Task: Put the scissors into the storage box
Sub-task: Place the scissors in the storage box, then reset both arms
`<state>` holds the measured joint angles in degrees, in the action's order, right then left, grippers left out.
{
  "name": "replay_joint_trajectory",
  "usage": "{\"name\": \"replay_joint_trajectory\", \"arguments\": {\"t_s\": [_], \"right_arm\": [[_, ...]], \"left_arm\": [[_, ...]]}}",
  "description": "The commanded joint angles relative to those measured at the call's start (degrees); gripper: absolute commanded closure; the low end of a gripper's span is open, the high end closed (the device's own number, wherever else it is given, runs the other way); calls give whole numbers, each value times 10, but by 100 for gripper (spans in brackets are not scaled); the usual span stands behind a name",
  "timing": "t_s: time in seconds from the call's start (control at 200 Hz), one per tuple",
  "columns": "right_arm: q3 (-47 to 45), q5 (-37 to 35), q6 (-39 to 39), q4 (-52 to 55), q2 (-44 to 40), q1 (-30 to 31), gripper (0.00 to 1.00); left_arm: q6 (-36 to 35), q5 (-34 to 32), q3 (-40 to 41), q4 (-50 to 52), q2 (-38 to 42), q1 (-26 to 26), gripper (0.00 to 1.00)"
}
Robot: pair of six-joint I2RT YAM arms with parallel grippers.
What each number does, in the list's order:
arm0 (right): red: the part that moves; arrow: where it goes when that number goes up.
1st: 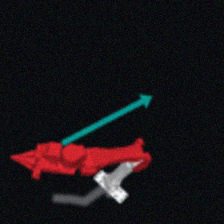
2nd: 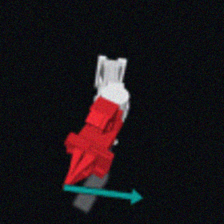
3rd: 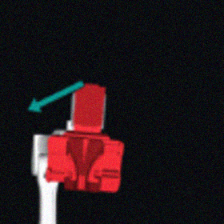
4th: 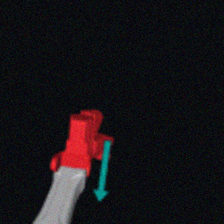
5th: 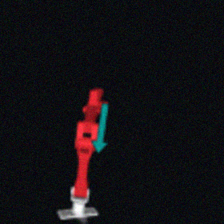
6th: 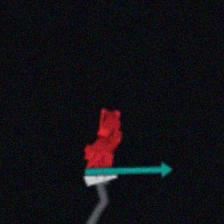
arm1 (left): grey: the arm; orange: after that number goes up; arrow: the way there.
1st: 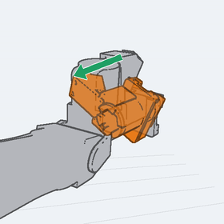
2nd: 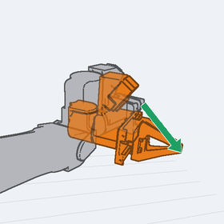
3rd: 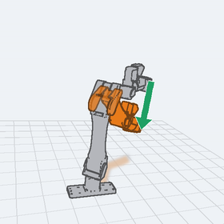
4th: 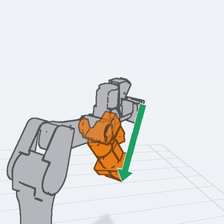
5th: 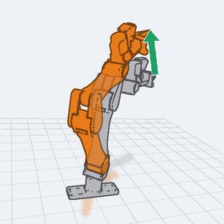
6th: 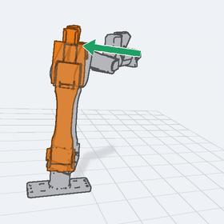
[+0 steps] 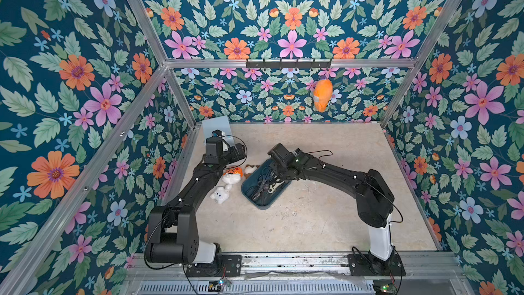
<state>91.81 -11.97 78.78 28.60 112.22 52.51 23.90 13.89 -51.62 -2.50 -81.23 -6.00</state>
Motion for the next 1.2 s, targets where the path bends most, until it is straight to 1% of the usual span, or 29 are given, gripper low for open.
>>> {"name": "replay_joint_trajectory", "arguments": {"t_s": [0.0,0.055,0.15,0.16,0.285,0.325,0.385,0.43,0.465,0.495,0.535,0.61,0.665,0.7,0.74,0.78,0.855,0.915,0.965,1.03,1.08,1.135,1.17,1.2], "right_arm": [[-25,-88,-74,4,-48,1,68],[-53,-132,-120,-4,-88,-2,68],[-126,-189,-204,-33,-165,-23,68],[-135,-194,-213,-37,-183,-26,68],[-283,-267,-318,-114,-316,-69,67],[-338,-286,-375,-157,-362,-81,67],[-421,-321,-492,-233,-429,-98,67],[-483,-350,-576,-290,-475,-112,64],[-531,-353,-642,-338,-510,-131,64],[-564,-362,-672,-355,-538,-151,64],[-600,-356,-675,-351,-576,-190,64],[-655,-292,-656,-349,-637,-294,64],[-704,-252,-659,-397,-667,-356,64],[-733,-238,-671,-445,-677,-382,62],[-763,-233,-682,-490,-674,-405,60],[-773,-229,-679,-504,-658,-426,59],[-772,-184,-679,-520,-606,-458,58],[-790,-168,-690,-617,-555,-460,57],[-805,-164,-713,-712,-499,-460,56],[-807,-155,-748,-808,-425,-463,56],[-801,-123,-767,-860,-377,-470,55],[-785,-74,-772,-857,-331,-478,55],[-783,-49,-781,-900,-290,-483,55],[-781,-41,-796,-941,-267,-483,55]], "left_arm": [[-10,0,4,-20,-1,1,1],[-18,-5,5,-20,0,1,1],[-41,-23,13,-24,9,1,1],[-43,-25,14,-24,10,1,1],[-73,-54,40,-48,31,1,1],[-82,-68,50,-55,39,2,1],[-96,-100,67,-62,55,3,1],[-99,-134,82,-69,69,7,1],[-105,-153,97,-77,81,11,1],[-112,-170,111,-86,90,15,1],[-122,-191,128,-99,103,21,1],[-140,-221,168,-138,125,36,1],[-157,-229,201,-179,137,47,1],[-166,-234,222,-207,143,53,1],[-175,-236,247,-245,145,58,1],[-182,-234,270,-284,141,61,1],[-187,-224,299,-338,123,65,1],[-184,-213,313,-377,105,66,1],[-186,-202,327,-419,91,66,1],[-190,-200,345,-483,68,66,1],[-197,-199,356,-528,47,66,1],[-204,-194,358,-562,19,66,1],[-205,-190,357,-580,0,66,1],[-208,-190,358,-595,-17,65,1]]}}
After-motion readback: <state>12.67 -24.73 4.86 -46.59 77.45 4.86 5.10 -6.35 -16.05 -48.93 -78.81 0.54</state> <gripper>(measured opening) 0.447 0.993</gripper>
